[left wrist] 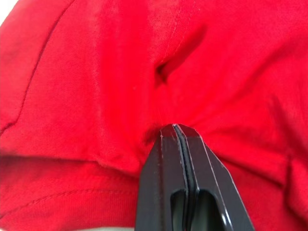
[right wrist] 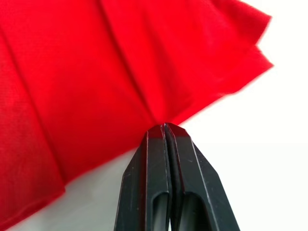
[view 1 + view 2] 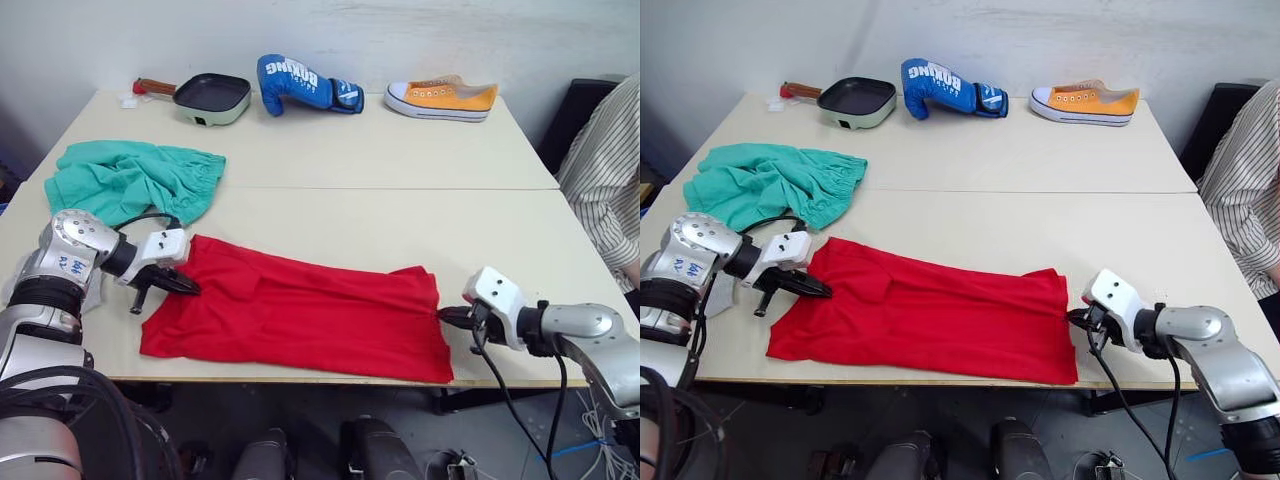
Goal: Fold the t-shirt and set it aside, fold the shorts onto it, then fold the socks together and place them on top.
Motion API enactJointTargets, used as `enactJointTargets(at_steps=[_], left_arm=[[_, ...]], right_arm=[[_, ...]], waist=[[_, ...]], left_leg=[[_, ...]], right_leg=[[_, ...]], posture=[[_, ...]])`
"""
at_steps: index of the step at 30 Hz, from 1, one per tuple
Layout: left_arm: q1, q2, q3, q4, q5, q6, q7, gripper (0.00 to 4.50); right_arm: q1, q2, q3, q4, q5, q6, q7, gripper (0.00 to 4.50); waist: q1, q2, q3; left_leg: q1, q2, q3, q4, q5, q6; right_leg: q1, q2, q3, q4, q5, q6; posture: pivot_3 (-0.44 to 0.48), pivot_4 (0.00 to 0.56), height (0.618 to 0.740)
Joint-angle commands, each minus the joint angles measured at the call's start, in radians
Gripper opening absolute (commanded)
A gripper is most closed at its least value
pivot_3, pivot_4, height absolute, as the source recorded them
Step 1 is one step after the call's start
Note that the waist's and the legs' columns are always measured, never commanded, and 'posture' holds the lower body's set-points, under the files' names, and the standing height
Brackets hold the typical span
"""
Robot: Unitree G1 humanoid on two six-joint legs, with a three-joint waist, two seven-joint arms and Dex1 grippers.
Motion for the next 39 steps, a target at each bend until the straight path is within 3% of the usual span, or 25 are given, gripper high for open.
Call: enactJointTargets(at_steps=[1, 4, 6, 11, 15, 17, 25, 28, 31, 35, 39], left_arm=[[-0.026, 0.035, -0.017, -0.183, -0.236, 0.237, -0.112, 0.00], [-0.048, 0.021, 0.004, -0.264, -0.342, 0.375, -0.112, 0.00], [-0.087, -0.041, 0.048, -0.219, -0.315, 0.412, -0.112, 0.00], [-0.120, -0.193, 0.067, -0.029, -0.115, 0.221, 0.147, 0.00], [-0.124, -0.254, 0.084, 0.091, -0.018, 0.149, 0.207, 0.00], [-0.117, -0.255, 0.091, 0.121, 0.013, 0.110, 0.194, 0.00], [-0.108, -0.188, 0.148, 0.198, 0.100, 0.042, 0.195, 0.00], [-0.114, -0.181, 0.197, 0.207, 0.093, 0.049, 0.194, 0.00], [-0.136, -0.183, 0.264, 0.153, 0.031, 0.147, 0.089, 0.00], [-0.144, -0.233, 0.321, 0.055, -0.015, 0.211, 0.063, 0.00], [-0.122, -0.290, 0.270, 0.054, 0.085, 0.116, 0.166, 0.00]], right_arm=[[-0.107, 0.049, -0.061, -0.067, 0.111, 0.089, -0.035, 0.05], [-0.187, 0.096, -0.036, -0.075, 0.148, 0.155, -0.060, 0.05], [-0.228, 0.122, 0.025, -0.051, 0.103, 0.142, -0.077, 0.05], [-0.277, 0.175, 0.178, 0.067, -0.057, 0.065, -0.141, 0.05], [-0.253, 0.163, 0.242, 0.120, -0.155, -0.008, -0.155, 0.05], [-0.221, 0.132, 0.238, 0.121, -0.183, -0.033, -0.148, 0.05], [-0.086, 0.023, 0.062, 0.084, -0.130, -0.024, -0.111, 0.05], [-0.078, 0.036, -0.005, 0.053, -0.068, -0.003, -0.097, 0.05], [-0.132, 0.073, -0.064, -0.015, 0.045, 0.094, -0.098, 0.05], [-0.209, 0.118, -0.020, -0.025, 0.064, 0.145, -0.121, 0.05], [-0.231, 0.132, 0.092, 0.034, -0.020, 0.097, -0.120, 0.05]], waist=[[0.006, 0.000, 0.001], [0.011, 0.000, 0.001], [0.018, 0.000, 0.001], [0.031, 0.000, 0.001], [0.030, 0.000, 0.001], [0.027, 0.000, 0.001], [0.035, -0.001, 0.001], [0.035, -0.001, 0.001], [0.031, -0.001, 0.001], [0.029, -0.001, 0.001], [0.033, -0.001, 0.001]], left_leg=[[-0.001, 0.000, 0.000, 0.000, 0.000, 0.000], [-0.003, 0.000, -0.003, 0.000, 0.000, 0.000], [-0.003, -0.001, -0.006, 0.000, 0.000, 0.000], [-0.005, -0.003, -0.008, 0.000, -0.001, 0.001], [-0.010, -0.003, -0.008, 0.001, -0.001, 0.001], [-0.021, -0.003, -0.007, 0.006, 0.000, 0.001], [-0.021, -0.003, -0.008, 0.010, -0.001, 0.002], [-0.020, -0.003, -0.008, 0.011, -0.001, 0.002], [-0.021, -0.003, -0.008, 0.011, -0.001, 0.002], [-0.021, -0.002, -0.007, 0.011, 0.000, 0.001], [-0.021, -0.002, -0.008, 0.010, 0.000, 0.001]], right_leg=[[0.000, 0.000, 0.000, 0.001, 0.000, 0.000], [0.000, 0.000, 0.000, 0.001, 0.000, 0.000], [0.000, 0.000, 0.000, 0.000, 0.000, 0.000], [0.000, 0.000, 0.000, -0.001, 0.000, 0.000], [-0.005, 0.000, 0.000, -0.001, 0.000, 0.000], [-0.016, 0.000, -0.001, 0.004, 0.000, 0.001], [-0.012, 0.000, -0.002, 0.002, 0.001, 0.001], [-0.012, 0.000, -0.001, 0.002, 0.001, 0.001], [-0.012, 0.000, -0.002, 0.004, 0.001, 0.001], [-0.014, 0.000, -0.002, 0.004, 0.001, 0.001], [-0.014, 0.000, -0.001, 0.005, 0.001, 0.001]], posture=[[0.000, 0.150, 0.740], [0.000, 0.150, 0.740], [0.000, 0.150, 0.740], [0.000, 0.150, 0.740], [0.000, 0.150, 0.740], [0.000, 0.150, 0.740], [0.000, 0.150, 0.740], [0.000, 0.150, 0.740], [0.000, 0.150, 0.740], [0.000, 0.150, 0.740], [0.000, 0.150, 0.740]])
